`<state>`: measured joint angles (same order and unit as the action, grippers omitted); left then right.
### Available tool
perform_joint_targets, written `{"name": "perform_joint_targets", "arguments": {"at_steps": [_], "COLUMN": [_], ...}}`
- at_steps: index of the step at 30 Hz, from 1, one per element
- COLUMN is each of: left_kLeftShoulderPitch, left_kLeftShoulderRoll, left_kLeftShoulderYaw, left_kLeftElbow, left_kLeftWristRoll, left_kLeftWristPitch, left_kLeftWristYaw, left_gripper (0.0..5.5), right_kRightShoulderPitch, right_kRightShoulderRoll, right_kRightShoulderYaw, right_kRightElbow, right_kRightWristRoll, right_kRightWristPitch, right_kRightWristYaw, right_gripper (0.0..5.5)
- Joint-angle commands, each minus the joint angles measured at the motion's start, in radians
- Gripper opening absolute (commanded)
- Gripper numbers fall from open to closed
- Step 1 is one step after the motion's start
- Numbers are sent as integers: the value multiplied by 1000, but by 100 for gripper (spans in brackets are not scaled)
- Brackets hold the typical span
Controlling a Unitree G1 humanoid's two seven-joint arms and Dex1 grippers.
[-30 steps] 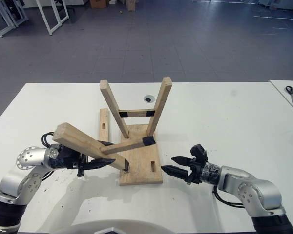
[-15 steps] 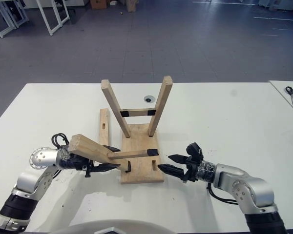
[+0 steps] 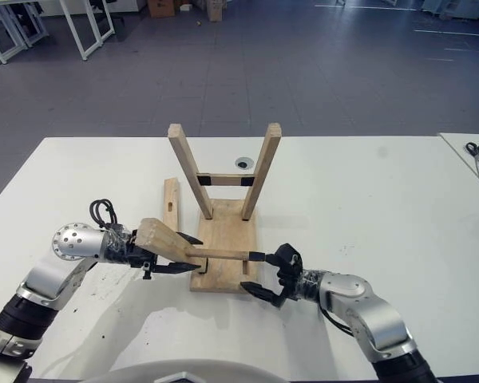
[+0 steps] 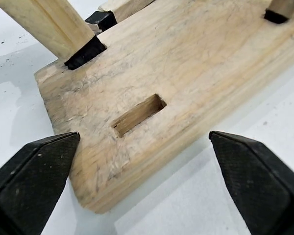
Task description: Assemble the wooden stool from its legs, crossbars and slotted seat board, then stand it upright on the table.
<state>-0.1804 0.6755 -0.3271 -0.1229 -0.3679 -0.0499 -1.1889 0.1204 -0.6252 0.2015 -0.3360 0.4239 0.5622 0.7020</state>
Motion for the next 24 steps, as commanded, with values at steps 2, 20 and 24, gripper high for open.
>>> {"name": "perform_joint_targets", "arguments": {"at_steps": [2, 20, 24], "left_kLeftShoulderPitch": [9, 287, 257], "left_kLeftShoulderRoll": [26, -440, -544], "left_kLeftShoulderYaw": [-39, 386, 329], "left_kLeftElbow": [152, -303, -288], "left_kLeftWristRoll": [164, 127, 192], "left_kLeftWristPitch": [64, 677, 736], "left_kLeftWristYaw": [27, 967, 1111], "left_gripper": [263, 415, 415], "right_kRightShoulderPitch": [6, -1, -5], "right_kRightShoulderRoll": [37, 189, 222], "right_kRightShoulderYaw": [23, -201, -227], "right_kRightElbow": [-11, 27, 33], "right_kRightWristRoll": [-77, -99, -113], "right_kRightWristPitch": [-9, -79, -94], "right_kRightWristYaw": [-66, -305, -348], "right_gripper": [490, 490, 490]}}
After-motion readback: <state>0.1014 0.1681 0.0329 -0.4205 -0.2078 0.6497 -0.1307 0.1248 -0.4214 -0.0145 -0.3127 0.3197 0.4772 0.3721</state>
